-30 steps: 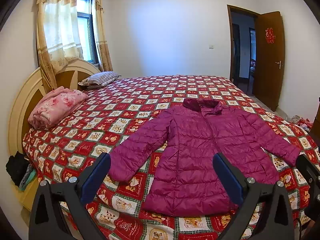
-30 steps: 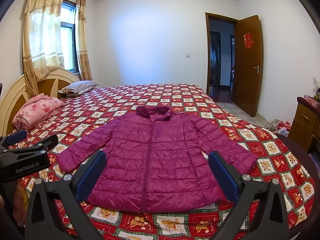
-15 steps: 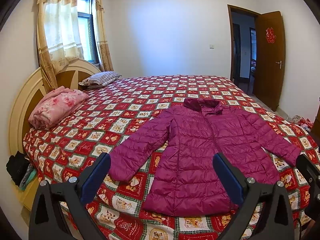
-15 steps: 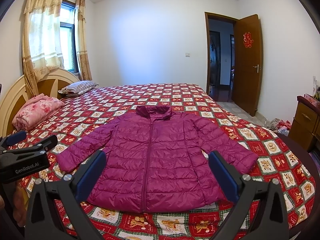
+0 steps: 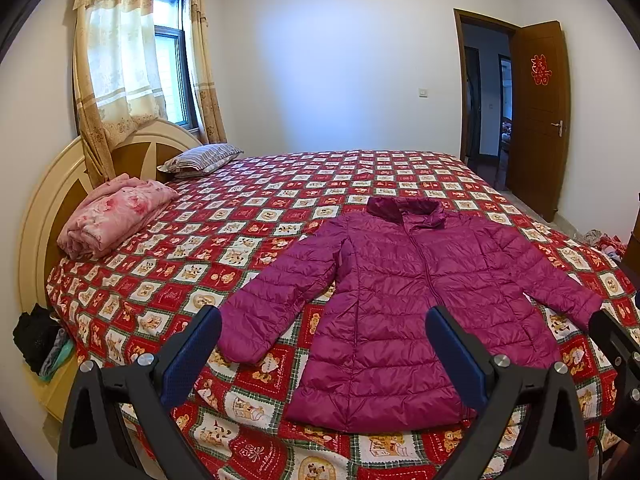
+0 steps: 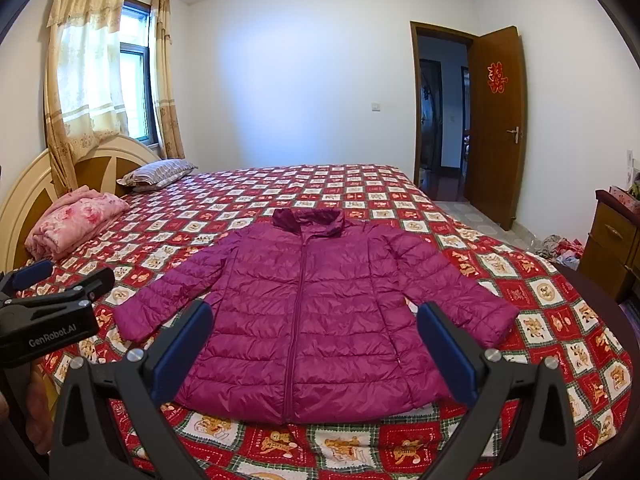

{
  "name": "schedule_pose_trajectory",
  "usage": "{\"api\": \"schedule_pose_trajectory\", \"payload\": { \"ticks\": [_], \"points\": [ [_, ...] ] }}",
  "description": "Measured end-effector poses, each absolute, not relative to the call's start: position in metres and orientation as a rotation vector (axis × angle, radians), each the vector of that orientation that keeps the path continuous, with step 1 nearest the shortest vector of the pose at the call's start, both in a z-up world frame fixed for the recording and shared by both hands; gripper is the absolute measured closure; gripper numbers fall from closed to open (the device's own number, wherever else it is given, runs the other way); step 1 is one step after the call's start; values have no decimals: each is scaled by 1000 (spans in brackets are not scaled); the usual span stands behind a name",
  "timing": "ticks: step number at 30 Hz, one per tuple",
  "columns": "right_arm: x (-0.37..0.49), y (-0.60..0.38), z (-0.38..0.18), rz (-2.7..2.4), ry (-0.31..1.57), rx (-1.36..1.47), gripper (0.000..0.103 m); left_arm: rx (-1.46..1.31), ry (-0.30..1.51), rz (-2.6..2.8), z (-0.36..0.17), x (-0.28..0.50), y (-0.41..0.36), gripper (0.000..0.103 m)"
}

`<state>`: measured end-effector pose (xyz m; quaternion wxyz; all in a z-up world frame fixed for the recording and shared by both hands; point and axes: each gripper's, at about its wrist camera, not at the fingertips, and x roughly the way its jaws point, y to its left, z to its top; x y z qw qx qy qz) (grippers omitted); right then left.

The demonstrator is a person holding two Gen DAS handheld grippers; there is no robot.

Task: Fold large clothes

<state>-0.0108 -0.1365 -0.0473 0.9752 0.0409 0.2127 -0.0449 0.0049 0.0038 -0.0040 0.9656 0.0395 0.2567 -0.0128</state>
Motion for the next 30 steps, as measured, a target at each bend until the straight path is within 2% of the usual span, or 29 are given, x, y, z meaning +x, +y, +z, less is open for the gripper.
{"api": "schedule_pose_trajectory", "payload": {
  "ticks": [30],
  "points": [
    [-11,-134,-49,-82,439,93,0,83,519,-24,-3,5,3,1]
  ]
}}
